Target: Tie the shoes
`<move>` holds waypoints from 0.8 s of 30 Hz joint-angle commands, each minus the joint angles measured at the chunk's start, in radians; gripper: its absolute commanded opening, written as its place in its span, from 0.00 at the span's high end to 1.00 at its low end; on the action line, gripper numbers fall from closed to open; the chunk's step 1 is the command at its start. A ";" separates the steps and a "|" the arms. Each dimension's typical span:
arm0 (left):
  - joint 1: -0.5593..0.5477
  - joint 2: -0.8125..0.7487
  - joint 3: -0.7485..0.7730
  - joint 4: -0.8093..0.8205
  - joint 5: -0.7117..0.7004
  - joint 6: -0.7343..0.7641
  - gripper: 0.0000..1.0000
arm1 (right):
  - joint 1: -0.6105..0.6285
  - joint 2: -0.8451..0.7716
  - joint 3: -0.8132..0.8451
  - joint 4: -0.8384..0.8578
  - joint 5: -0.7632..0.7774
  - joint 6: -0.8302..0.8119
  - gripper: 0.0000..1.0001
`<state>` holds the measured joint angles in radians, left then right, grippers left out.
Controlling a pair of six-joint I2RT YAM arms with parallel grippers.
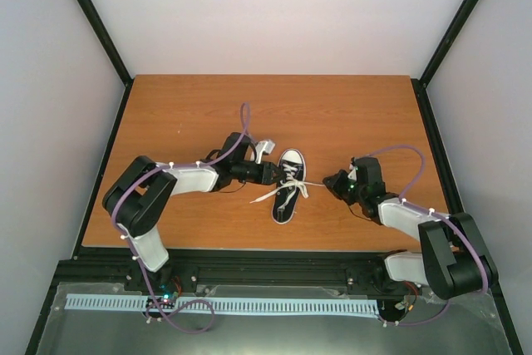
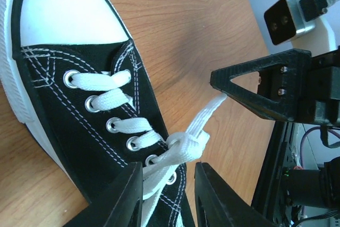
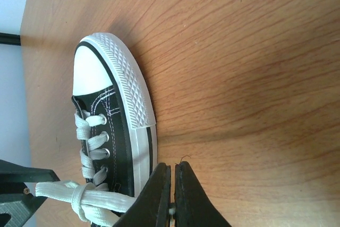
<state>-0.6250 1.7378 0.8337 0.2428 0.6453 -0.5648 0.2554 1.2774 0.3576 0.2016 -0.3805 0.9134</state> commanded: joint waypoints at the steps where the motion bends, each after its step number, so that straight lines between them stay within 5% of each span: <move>1: -0.014 0.026 0.044 -0.014 -0.017 0.026 0.71 | -0.009 -0.031 -0.015 -0.015 0.004 -0.018 0.97; 24: -0.033 0.053 0.006 -0.021 -0.048 0.003 0.75 | -0.059 -0.023 -0.023 -0.002 -0.021 -0.028 0.97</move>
<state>-0.6510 1.7782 0.8410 0.2073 0.5915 -0.5568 0.2062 1.2564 0.3439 0.1898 -0.4004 0.8974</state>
